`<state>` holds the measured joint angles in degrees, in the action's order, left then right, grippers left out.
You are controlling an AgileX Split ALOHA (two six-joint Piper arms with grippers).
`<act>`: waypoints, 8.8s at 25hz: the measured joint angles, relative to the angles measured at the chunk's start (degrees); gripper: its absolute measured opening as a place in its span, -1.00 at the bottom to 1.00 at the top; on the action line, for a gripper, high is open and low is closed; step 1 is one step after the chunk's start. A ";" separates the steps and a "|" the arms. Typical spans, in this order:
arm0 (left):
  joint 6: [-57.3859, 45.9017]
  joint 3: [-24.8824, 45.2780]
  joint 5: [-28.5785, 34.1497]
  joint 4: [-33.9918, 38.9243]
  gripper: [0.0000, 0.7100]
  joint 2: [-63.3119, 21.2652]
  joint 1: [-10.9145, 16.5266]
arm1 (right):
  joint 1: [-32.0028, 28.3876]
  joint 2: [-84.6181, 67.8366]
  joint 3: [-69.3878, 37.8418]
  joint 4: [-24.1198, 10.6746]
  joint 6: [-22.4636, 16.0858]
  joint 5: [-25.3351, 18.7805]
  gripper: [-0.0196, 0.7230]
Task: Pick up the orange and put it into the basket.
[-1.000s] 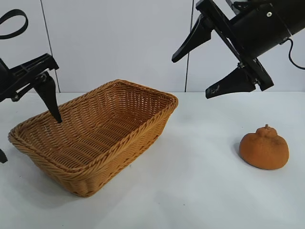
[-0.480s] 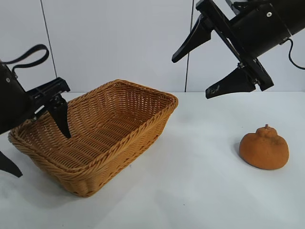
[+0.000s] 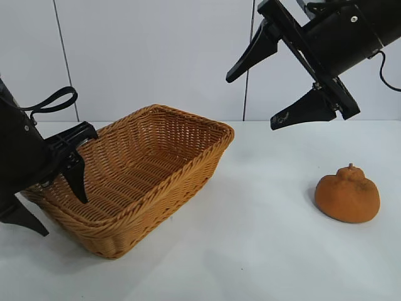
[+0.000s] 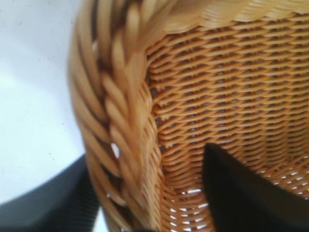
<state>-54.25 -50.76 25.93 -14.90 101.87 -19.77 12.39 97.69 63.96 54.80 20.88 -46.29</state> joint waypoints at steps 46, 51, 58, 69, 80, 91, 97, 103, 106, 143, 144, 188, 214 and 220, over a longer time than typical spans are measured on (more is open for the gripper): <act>50.07 -33.59 29.23 -6.45 -0.38 18.66 8.22 | 0.00 0.00 0.00 -0.05 0.00 0.02 0.63; 50.07 -33.59 29.43 -7.00 0.48 18.66 8.22 | 0.00 0.00 0.00 -0.05 0.00 0.02 0.63; 50.09 -33.59 29.78 -0.13 0.63 11.01 8.32 | 0.00 0.00 0.00 -0.05 0.00 0.02 0.63; 50.93 -33.66 37.03 12.61 0.64 2.65 18.92 | 0.00 0.00 0.00 -0.26 0.00 0.02 0.63; 53.47 -32.22 43.45 13.69 0.64 -2.41 19.31 | 0.00 0.00 0.00 -0.97 0.00 -0.10 0.63; 54.25 -6.09 43.52 13.79 0.63 -29.92 18.69 | 0.00 0.00 0.00 -1.35 0.00 -0.20 0.63; 54.25 8.98 39.59 13.90 0.63 -49.11 18.69 | 0.00 0.00 0.00 -1.33 0.00 -0.32 0.63; 53.91 19.77 35.00 13.90 0.63 -68.57 18.69 | 0.00 0.00 0.34 -1.77 0.00 -1.28 0.63; 53.91 21.57 35.16 13.90 0.63 -76.85 18.69 | 0.00 0.00 2.73 -5.33 -0.26 -2.15 0.63; 53.91 21.95 35.08 13.78 0.63 -102.10 18.69 | -8.99 19.30 8.04 -45.68 -22.67 -0.18 0.63; 53.91 21.95 35.08 13.78 0.63 -102.10 18.69 | -8.99 19.95 8.04 -45.67 -22.67 0.39 0.59; 53.91 21.95 35.13 13.78 0.63 -102.11 18.69 | 23.66 11.42 13.77 -39.40 -24.91 12.16 -0.84; 53.91 21.95 35.13 13.74 0.63 -102.11 18.69 | 21.40 16.01 34.71 -55.32 -30.02 -19.08 0.70; 53.91 21.95 35.13 13.74 0.63 -102.11 18.69 | 14.98 15.95 36.42 -57.80 -30.64 -22.74 0.70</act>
<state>-0.34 -28.81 61.07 -1.17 -0.24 -1.08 27.37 113.64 100.39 -2.99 -9.76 -69.02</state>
